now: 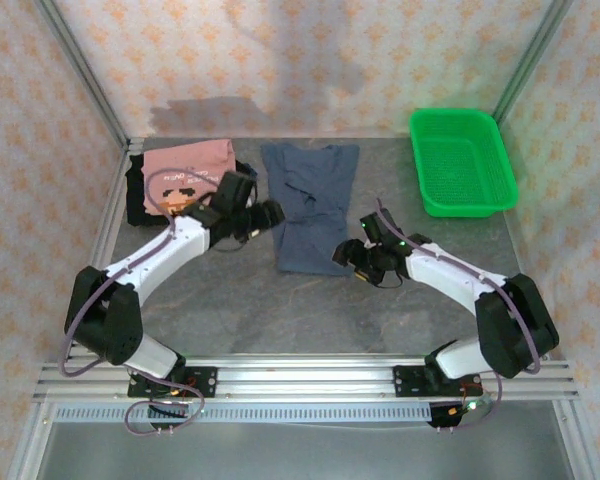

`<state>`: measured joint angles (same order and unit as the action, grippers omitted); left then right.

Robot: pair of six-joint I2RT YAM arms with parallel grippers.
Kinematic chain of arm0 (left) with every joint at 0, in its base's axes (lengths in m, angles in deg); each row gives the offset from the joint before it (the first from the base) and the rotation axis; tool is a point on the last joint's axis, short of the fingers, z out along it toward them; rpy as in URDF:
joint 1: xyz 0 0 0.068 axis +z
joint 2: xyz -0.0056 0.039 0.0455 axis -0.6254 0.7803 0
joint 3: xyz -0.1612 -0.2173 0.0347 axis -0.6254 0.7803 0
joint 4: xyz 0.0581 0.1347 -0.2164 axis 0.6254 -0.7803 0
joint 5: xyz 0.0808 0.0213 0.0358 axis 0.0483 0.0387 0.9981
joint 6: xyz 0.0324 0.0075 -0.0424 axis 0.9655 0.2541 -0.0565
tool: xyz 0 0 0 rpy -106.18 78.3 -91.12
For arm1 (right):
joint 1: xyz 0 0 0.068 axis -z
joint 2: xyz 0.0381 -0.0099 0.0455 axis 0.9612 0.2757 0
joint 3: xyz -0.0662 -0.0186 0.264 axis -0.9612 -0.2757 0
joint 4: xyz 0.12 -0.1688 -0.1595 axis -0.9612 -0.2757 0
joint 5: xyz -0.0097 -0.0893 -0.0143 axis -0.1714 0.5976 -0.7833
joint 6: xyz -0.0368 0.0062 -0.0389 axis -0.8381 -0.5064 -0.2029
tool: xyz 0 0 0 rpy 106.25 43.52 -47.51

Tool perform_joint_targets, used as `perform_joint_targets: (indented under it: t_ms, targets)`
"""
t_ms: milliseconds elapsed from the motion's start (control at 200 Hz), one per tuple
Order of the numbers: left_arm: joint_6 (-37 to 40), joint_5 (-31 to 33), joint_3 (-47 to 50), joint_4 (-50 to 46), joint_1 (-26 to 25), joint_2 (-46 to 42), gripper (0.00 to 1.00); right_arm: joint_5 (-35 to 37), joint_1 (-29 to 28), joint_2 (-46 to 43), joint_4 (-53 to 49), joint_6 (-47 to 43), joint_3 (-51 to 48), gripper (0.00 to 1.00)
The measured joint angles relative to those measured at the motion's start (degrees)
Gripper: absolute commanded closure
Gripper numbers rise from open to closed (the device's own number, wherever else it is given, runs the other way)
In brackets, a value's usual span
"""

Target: Fold and stack the t-shirts

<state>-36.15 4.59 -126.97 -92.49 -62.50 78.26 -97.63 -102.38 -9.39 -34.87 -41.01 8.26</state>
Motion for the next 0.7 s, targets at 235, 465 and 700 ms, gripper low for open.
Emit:
perform_joint_targets:
  t_ms: [235, 465, 700]
  targets:
    - [-4.83, -4.44, 14.12, 8.5, -2.23, 0.15, 0.33, -3.69, 1.44, 5.03, 8.81, 3.54, -3.3, 0.3]
    - [-8.02, -5.62, 15.41, 18.75, -2.51, 4.7, 0.36, -5.9, 2.08, 9.38, 13.6, 5.49, -3.02, 0.31]
    - [-9.42, -5.7, 15.41, 21.94, -3.41, 9.86, 0.41, -7.1, 2.86, 11.21, 11.1, 6.78, -0.81, 0.33]
